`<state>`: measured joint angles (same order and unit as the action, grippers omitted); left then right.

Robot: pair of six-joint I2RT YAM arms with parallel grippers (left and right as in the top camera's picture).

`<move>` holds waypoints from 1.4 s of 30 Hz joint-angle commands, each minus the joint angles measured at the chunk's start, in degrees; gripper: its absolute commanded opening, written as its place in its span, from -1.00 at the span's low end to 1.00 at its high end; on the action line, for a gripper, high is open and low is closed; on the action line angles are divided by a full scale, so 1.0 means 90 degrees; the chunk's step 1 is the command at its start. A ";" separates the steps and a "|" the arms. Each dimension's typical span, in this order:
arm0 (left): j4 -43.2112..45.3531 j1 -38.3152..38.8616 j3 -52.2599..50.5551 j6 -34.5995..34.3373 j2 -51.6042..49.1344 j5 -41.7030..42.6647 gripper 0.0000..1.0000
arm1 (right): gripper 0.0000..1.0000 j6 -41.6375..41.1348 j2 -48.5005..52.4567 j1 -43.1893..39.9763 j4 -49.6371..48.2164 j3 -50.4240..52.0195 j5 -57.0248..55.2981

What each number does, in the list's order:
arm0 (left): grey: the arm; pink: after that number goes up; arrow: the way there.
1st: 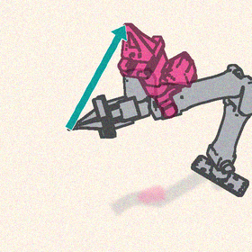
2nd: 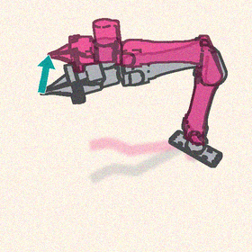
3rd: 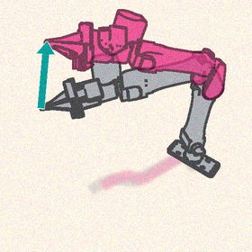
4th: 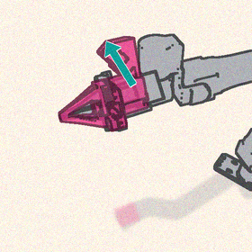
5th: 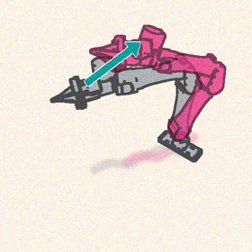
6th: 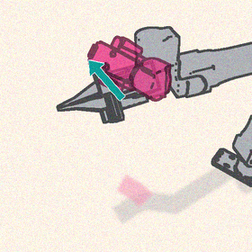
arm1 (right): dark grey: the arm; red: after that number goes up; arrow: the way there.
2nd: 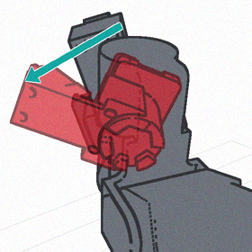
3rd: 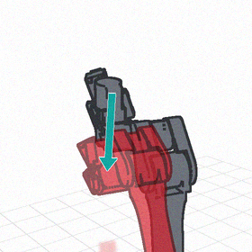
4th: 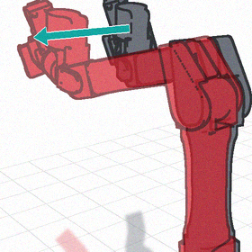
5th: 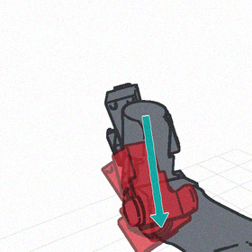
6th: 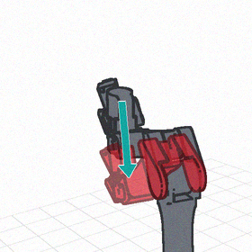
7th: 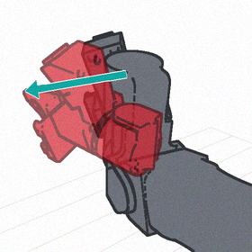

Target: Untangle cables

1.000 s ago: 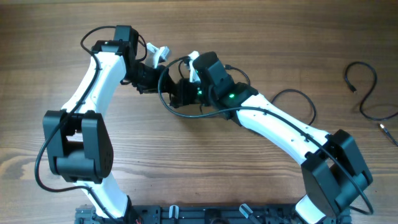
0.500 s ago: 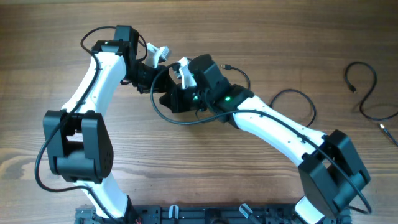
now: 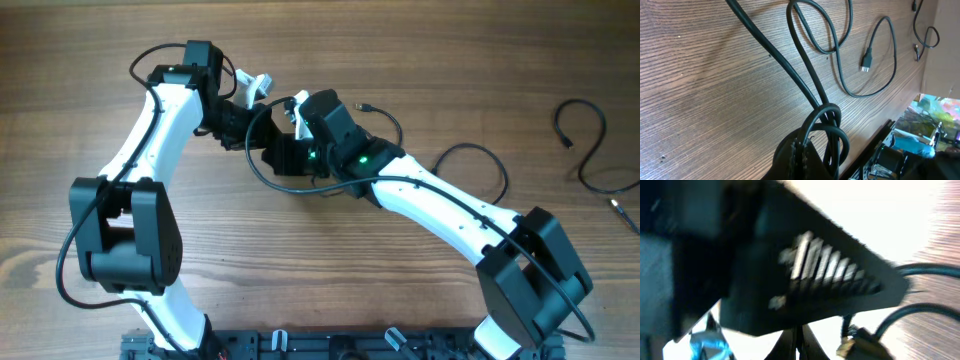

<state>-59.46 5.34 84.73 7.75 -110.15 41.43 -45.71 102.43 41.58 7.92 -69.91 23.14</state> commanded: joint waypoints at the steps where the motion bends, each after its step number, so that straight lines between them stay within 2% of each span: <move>1: 0.0019 0.0027 0.0063 -0.0083 0.0051 0.0124 -0.92 | -0.91 -0.0452 0.0138 0.0002 0.0121 -0.0100 -0.0719; 24: 0.0017 0.0027 0.0063 -0.0080 0.0051 0.0121 -0.92 | -0.91 -0.0442 0.0138 -0.0010 0.1105 -0.0100 -0.2259; 42: 0.0019 0.0024 0.0063 -0.0080 0.0051 0.0121 -0.92 | -0.91 -0.0447 0.0138 0.0012 0.1338 -0.0095 -0.2183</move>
<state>-59.29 5.67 84.73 7.38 -110.15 41.41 -49.45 102.54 41.69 19.33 -70.35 4.01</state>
